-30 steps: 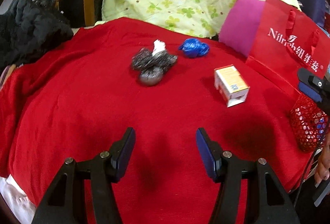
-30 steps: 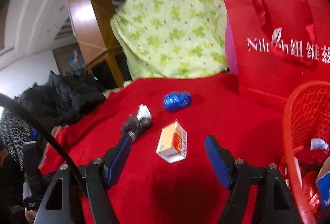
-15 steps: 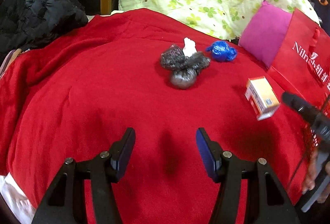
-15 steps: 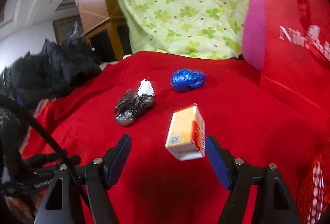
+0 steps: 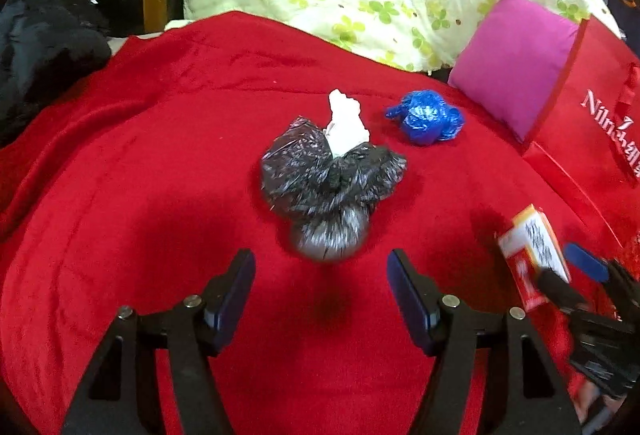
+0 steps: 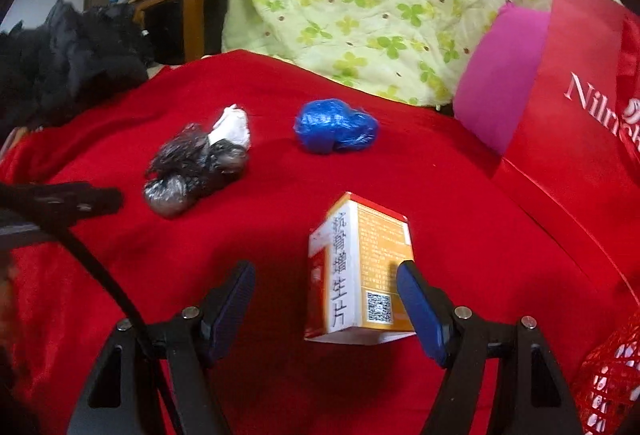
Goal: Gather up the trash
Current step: 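Grasp the black plastic bag with the left gripper while the right gripper grasps the orange pill box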
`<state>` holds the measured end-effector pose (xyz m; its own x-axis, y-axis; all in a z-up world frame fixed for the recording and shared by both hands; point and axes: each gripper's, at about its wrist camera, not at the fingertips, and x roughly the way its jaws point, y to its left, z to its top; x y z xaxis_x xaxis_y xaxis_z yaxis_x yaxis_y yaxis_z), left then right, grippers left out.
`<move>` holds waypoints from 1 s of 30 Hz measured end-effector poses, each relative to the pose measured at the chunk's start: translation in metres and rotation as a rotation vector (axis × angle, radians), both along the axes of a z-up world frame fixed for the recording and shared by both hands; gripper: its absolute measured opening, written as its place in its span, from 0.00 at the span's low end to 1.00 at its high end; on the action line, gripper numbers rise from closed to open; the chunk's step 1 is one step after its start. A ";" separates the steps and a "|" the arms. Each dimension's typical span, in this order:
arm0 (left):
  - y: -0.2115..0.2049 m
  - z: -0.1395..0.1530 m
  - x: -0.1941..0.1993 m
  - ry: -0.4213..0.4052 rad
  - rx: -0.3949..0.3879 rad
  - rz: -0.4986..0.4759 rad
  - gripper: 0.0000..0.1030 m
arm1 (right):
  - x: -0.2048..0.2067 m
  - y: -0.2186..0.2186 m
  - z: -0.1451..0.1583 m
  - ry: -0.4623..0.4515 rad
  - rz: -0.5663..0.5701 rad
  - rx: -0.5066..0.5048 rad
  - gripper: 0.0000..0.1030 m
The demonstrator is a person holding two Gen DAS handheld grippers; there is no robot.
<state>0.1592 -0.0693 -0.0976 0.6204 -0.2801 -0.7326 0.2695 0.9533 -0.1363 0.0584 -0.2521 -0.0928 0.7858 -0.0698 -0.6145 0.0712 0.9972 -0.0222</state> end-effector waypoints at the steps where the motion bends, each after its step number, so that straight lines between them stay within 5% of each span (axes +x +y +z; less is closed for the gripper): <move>1: -0.004 -0.002 0.005 0.004 -0.001 -0.006 0.67 | -0.001 -0.006 0.003 -0.007 0.003 0.037 0.71; 10: -0.016 -0.024 0.044 0.113 -0.077 -0.018 0.68 | -0.005 -0.035 0.012 -0.041 -0.013 0.214 0.71; 15: -0.016 -0.033 0.045 0.140 -0.105 -0.007 0.36 | 0.004 -0.017 0.004 -0.004 0.017 0.152 0.71; 19: -0.015 -0.028 0.032 0.124 -0.109 -0.012 0.30 | 0.013 -0.007 -0.011 0.052 0.006 0.079 0.71; 21: -0.013 -0.023 0.022 0.115 -0.124 -0.020 0.30 | 0.015 -0.011 -0.015 0.072 0.006 0.090 0.46; 30: -0.026 0.000 -0.054 0.070 -0.076 -0.060 0.30 | 0.000 -0.016 -0.005 0.044 0.011 0.114 0.46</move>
